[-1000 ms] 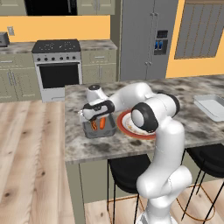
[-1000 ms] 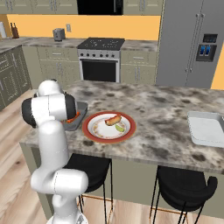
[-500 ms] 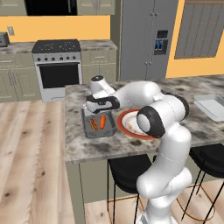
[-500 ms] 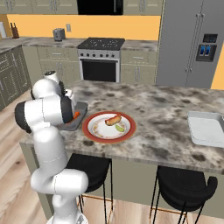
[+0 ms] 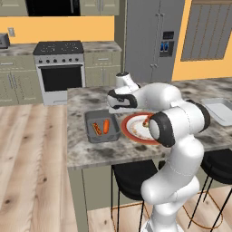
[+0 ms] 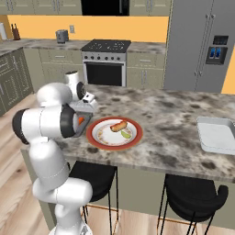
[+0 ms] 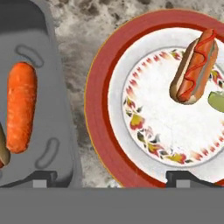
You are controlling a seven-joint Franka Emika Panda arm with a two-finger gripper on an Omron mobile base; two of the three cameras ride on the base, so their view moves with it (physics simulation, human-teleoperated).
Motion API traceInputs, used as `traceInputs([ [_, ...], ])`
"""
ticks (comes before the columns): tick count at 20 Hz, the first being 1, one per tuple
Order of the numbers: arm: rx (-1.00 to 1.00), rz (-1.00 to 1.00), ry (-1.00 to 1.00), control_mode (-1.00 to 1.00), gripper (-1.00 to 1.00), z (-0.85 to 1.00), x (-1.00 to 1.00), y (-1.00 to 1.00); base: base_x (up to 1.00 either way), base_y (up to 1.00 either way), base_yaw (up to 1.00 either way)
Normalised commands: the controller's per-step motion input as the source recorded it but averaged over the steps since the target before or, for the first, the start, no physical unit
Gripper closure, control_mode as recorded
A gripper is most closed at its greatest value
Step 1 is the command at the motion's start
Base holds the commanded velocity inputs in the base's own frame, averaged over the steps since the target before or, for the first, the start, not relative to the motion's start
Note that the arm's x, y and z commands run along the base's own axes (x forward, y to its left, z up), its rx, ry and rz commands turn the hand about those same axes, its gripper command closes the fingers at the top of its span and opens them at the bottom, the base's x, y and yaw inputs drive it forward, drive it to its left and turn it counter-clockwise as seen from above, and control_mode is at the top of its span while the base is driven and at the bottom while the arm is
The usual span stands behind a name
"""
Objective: Place one cooked food and one vegetable from the large plate to each tupperware container.
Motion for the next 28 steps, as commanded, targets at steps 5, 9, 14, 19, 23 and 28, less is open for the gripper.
traceInputs([
  [5,0.0,-0.35,0.08,-1.0,-1.0,-0.02,0.0,-1.0,0.0,0.0,0.0],
  [9,0.07,-0.1,0.03,-1.0,-1.0,-0.12,0.25,-0.95,0.0,0.0,0.0],
  [14,0.09,0.0,0.03,-1.0,-1.0,-0.19,0.39,-0.72,0.0,0.0,0.0],
  [19,0.03,-0.01,0.0,-1.0,-1.0,-0.48,0.35,-0.31,0.0,0.0,0.0],
  [23,0.0,0.01,0.0,-1.0,-1.0,-0.23,0.85,-0.22,0.0,0.0,0.0],
  [28,0.0,0.05,0.0,-1.0,-1.0,-0.34,0.44,-0.09,0.0,0.0,0.0],
])
